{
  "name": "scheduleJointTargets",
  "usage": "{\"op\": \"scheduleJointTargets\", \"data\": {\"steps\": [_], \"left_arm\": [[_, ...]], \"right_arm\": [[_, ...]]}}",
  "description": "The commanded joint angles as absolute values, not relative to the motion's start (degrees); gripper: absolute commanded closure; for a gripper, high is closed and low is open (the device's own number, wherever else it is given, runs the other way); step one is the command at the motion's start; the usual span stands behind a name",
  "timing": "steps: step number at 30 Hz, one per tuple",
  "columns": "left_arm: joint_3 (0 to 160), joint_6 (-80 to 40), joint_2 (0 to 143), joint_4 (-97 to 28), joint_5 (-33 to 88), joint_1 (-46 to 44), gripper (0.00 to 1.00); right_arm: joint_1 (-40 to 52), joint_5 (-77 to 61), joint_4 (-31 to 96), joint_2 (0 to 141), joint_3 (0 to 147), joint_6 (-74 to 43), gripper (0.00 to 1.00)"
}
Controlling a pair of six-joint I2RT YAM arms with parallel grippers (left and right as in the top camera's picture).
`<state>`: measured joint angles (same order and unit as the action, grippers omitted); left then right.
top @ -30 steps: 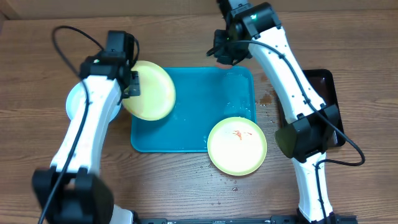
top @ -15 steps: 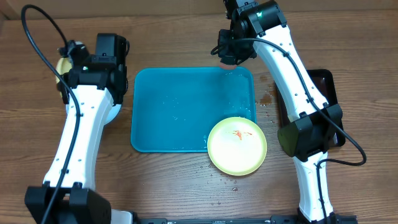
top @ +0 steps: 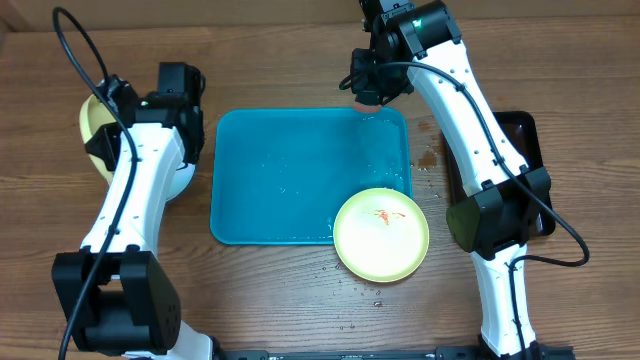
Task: Clean dirty plates on tray and stack at the side
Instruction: 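Lift yellow plate with left gripper and stack it on white plate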
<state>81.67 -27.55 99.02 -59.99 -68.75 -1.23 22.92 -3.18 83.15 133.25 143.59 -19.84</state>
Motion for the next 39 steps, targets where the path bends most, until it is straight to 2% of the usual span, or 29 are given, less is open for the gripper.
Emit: {"op": "scheduleJointTargets", "data": {"steps": [1, 6, 9, 13, 20, 28, 30, 34, 39], "left_arm": [[82.17, -29.78, 98.54, -59.09, -68.49, -3.55, 0.96], [82.3, -28.86, 98.54, -58.43, -66.43, -7.16, 0.96], [82.3, -28.62, 98.54, -57.34, -64.05, -6.28, 0.96], [82.3, -25.54, 98.56, -55.72, -47.03, -2.68, 0.96], [82.28, -21.34, 98.72, -54.48, -14.7, 11.7, 0.96], [82.26, -15.81, 101.45, -54.37, 2.31, 26.28, 0.95], [82.26, -13.76, 102.59, -54.19, 4.43, 27.14, 0.87], [82.26, -13.23, 104.09, -54.37, 4.51, 26.61, 0.61], [82.96, -13.26, 104.09, -54.13, 6.15, 26.3, 0.51]], "right_arm": [[23.07, -3.51, 82.89, 131.7, 144.81, -19.49, 0.96], [23.07, -3.53, 82.91, 131.7, 144.81, -19.49, 0.96], [23.07, -3.51, 83.24, 131.7, 144.81, -19.46, 0.96], [23.07, -3.51, 83.29, 131.7, 144.81, -19.46, 0.96], [23.07, -3.51, 83.66, 131.7, 144.81, -19.2, 0.96], [23.07, -3.51, 83.96, 131.7, 144.81, -18.59, 0.96], [23.07, -3.51, 83.96, 131.7, 144.81, -18.59, 0.96], [23.07, -3.51, 83.94, 131.7, 144.81, -18.59, 0.96], [23.07, -3.51, 84.31, 131.7, 144.81, -18.57, 0.96]]}}
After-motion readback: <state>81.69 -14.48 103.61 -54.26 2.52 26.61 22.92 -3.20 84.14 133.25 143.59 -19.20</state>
